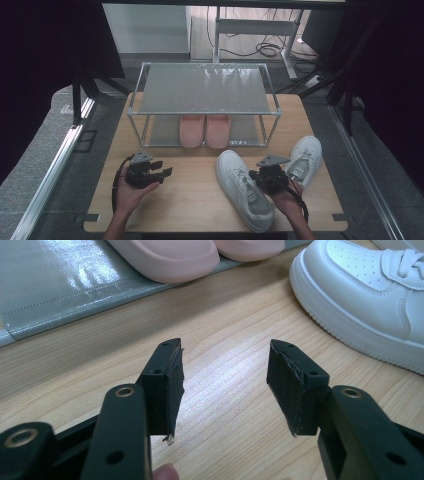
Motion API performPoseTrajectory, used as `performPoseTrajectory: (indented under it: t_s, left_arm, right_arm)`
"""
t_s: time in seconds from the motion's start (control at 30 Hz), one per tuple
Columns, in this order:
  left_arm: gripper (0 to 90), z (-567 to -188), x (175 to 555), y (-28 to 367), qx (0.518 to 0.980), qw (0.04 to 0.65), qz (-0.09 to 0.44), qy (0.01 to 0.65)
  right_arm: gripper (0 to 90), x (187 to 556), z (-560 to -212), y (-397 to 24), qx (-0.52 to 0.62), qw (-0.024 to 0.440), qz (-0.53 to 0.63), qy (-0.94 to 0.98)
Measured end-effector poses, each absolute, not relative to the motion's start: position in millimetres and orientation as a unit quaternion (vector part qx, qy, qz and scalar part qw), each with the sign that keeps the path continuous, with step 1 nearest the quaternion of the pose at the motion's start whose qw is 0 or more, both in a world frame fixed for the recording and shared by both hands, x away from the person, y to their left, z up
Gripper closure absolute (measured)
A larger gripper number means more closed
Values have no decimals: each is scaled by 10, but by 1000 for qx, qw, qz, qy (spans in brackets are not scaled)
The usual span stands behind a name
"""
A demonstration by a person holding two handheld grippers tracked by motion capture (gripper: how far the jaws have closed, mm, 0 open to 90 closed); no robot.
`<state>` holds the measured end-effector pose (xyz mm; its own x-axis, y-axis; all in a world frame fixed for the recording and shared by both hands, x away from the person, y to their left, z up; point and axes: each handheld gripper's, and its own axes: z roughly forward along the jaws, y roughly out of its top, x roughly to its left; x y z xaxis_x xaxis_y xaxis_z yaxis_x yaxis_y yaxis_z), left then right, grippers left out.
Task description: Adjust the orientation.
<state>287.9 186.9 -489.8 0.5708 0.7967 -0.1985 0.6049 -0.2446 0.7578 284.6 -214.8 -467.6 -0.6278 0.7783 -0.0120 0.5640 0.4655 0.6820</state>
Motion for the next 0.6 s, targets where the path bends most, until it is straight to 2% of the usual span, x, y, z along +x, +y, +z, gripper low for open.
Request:
performPoseTrajectory:
  t_s: [0.6]
  left_arm:
    - [492, -4900, 2883, 1886, 779, 420, 116, 451]
  right_arm:
    - [900, 2912, -4684, -2078, 385, 146, 355, 839]
